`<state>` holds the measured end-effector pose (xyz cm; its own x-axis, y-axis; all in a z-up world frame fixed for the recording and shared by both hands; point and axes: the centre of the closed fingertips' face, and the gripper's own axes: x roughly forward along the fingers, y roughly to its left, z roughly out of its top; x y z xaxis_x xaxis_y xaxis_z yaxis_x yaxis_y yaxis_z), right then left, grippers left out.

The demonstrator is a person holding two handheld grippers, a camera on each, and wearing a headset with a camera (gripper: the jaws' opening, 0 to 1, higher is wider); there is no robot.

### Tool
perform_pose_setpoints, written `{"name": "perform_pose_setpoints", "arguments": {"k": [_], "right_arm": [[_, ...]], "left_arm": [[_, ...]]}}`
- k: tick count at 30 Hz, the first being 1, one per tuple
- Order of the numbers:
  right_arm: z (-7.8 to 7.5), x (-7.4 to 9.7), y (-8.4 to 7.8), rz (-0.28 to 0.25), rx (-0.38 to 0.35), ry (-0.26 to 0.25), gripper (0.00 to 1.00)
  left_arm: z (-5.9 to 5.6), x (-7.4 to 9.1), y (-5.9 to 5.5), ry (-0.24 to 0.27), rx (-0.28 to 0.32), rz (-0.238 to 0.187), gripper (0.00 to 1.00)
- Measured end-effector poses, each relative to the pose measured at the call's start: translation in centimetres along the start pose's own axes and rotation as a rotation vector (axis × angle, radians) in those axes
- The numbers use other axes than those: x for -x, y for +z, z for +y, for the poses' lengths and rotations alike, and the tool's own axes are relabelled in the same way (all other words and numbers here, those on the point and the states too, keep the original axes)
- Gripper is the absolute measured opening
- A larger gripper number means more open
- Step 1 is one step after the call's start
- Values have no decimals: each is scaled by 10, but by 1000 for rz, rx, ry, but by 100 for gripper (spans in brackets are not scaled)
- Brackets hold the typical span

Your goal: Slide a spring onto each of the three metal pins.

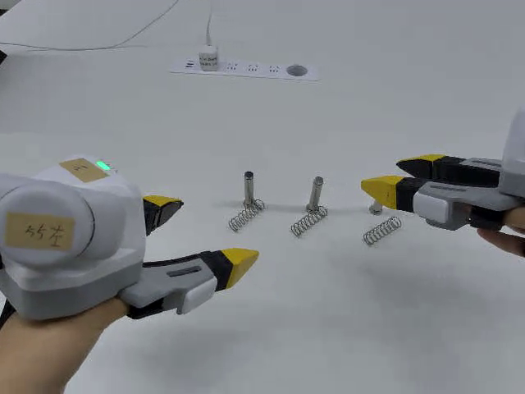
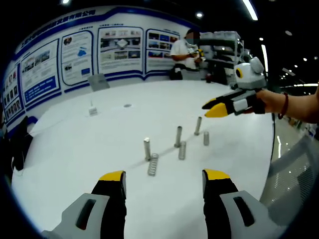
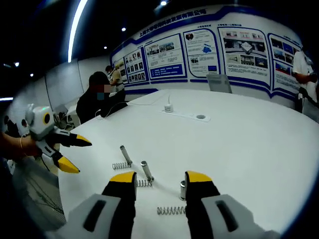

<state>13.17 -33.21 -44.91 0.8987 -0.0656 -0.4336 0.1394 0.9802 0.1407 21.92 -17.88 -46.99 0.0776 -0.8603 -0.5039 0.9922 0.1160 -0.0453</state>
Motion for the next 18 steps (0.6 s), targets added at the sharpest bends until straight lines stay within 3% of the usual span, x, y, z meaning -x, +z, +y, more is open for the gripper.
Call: {"name": "perform_pose_setpoints", "arguments": {"k": [10, 18], "right_arm": [[23, 6, -4, -25, -13, 79, 49], [33, 10, -14, -2, -20, 93, 50]], "left_arm": [[13, -26, -5, -5, -3, 18, 51], [19, -44, -16, -10, -24, 30, 43]]}}
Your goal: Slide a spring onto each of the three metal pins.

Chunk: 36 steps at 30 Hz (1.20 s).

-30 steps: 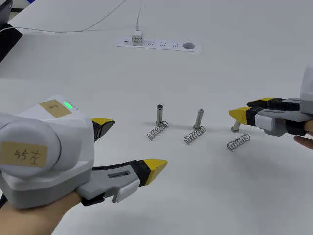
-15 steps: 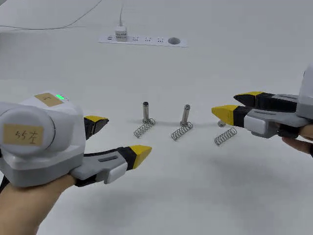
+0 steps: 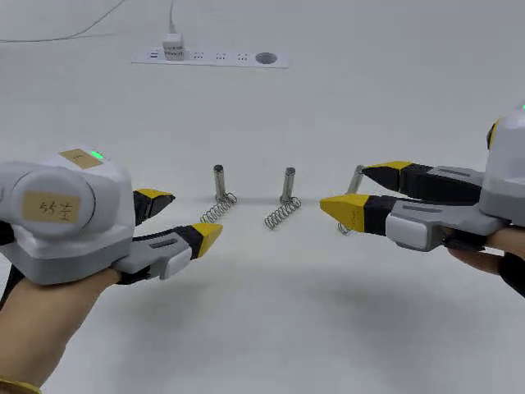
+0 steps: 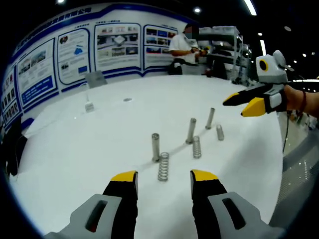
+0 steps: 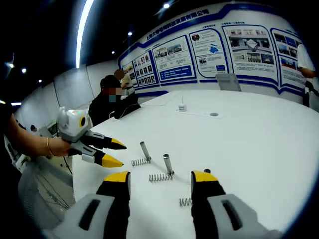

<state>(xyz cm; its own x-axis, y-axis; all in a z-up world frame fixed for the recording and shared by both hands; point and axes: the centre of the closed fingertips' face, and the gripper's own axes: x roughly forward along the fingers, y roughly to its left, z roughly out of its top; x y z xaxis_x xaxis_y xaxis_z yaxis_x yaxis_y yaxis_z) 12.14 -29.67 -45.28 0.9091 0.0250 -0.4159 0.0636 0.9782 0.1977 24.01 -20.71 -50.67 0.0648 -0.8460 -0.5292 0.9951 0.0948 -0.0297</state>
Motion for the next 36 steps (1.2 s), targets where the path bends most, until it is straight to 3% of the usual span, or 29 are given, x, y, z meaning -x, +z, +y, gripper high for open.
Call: {"name": "perform_pose_setpoints", "arguments": {"k": [4, 14, 23, 25, 36], "right_arm": [[5, 1, -2, 1, 1, 6, 50], [9, 4, -5, 2, -15, 0, 50], [7, 7, -4, -6, -33, -14, 50], [7, 7, -4, -6, -34, -14, 50], [5, 8, -9, 8, -42, -28, 50]], "left_arm": [[1, -10, -9, -5, -40, 35, 38], [-3, -26, -11, -39, -70, 36, 27], [-3, -33, -18, -48, -84, 69, 19], [-4, -33, -15, -47, -85, 53, 18], [-7, -35, -14, -71, -91, 66, 11]]}}
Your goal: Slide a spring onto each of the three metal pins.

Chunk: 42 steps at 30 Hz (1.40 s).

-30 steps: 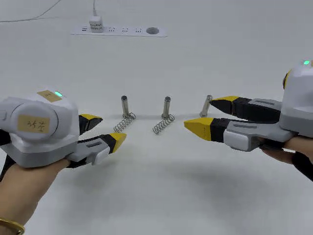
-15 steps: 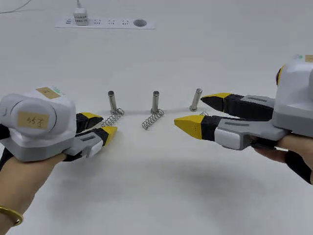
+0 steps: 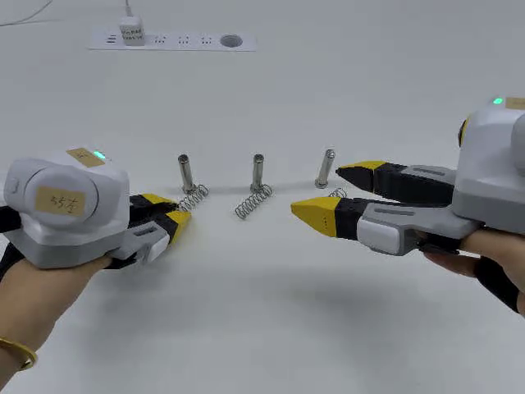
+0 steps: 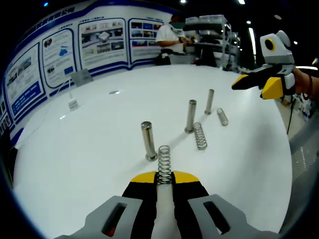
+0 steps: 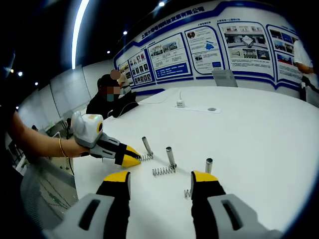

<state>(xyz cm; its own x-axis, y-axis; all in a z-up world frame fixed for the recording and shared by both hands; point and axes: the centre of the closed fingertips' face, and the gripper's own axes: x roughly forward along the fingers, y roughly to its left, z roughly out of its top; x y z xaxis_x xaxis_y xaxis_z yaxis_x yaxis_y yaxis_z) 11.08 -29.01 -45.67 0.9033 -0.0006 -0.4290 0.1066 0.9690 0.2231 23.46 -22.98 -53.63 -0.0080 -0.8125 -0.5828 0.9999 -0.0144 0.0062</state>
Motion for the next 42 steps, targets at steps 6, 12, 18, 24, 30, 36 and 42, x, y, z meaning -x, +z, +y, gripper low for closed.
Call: {"name": "perform_pose_setpoints", "arguments": {"k": [6, 12, 18, 24, 30, 36, 42], "right_arm": [[0, 2, 0, 3, -6, -3, 50], [-2, 4, -1, 7, -12, -11, 50], [0, 5, -1, 10, -8, -7, 50], [7, 4, 6, -8, -28, 12, 50], [14, 0, 14, -22, -21, 28, 48], [28, -6, 24, -44, -23, 73, 45], [39, -11, 27, -53, -32, 111, 43]], "left_arm": [[0, 1, -1, -13, -12, 13, 10], [-5, 9, -5, -2, -56, 45, 10], [-11, 23, 2, -13, 15, 7, 10], [-20, 35, 15, -39, 111, -64, 10], [-34, 45, 30, -92, 166, -156, 10], [-50, 52, 42, -153, 186, -224, 10], [-62, 57, 50, -195, 185, -266, 10]]}}
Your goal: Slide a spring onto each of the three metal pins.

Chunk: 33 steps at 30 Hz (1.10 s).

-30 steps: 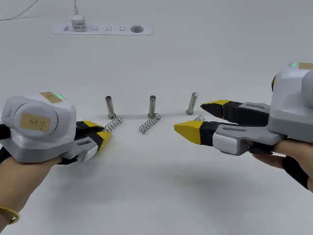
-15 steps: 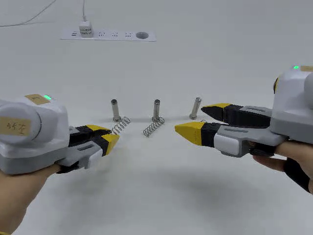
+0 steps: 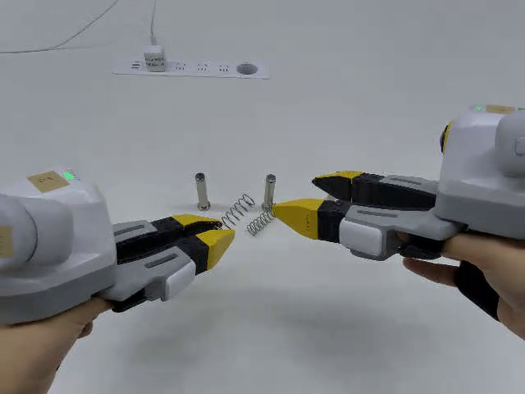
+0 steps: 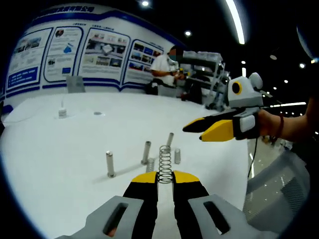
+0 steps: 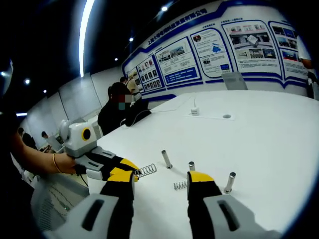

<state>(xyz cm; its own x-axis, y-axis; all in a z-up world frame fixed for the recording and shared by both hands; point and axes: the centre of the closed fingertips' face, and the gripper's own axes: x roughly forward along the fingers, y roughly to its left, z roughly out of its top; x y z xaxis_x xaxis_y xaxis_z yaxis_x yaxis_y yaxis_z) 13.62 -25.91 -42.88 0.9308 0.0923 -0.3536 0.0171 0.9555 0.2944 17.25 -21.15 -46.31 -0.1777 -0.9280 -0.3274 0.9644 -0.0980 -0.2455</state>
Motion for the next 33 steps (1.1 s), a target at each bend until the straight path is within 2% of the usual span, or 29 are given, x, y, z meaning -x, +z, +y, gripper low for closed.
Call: {"name": "perform_pose_setpoints", "arguments": {"k": [7, 15, 16, 25, 33], "right_arm": [[13, -4, -1, -4, -34, 52, 37], [20, -6, -1, -11, -69, 86, 31], [21, -6, -1, -8, -71, 89, 31], [27, -4, 3, -38, -156, 129, 27], [32, -3, 7, -56, -211, 167, 18]], "left_arm": [[-14, 1, 6, -61, -7, -40, 10], [-26, 1, 10, -110, 2, -68, 10], [-29, 1, 12, -122, 10, -83, 10], [-36, 3, 19, -157, 28, -120, 10], [-42, 5, 28, -183, 29, -162, 10]]}}
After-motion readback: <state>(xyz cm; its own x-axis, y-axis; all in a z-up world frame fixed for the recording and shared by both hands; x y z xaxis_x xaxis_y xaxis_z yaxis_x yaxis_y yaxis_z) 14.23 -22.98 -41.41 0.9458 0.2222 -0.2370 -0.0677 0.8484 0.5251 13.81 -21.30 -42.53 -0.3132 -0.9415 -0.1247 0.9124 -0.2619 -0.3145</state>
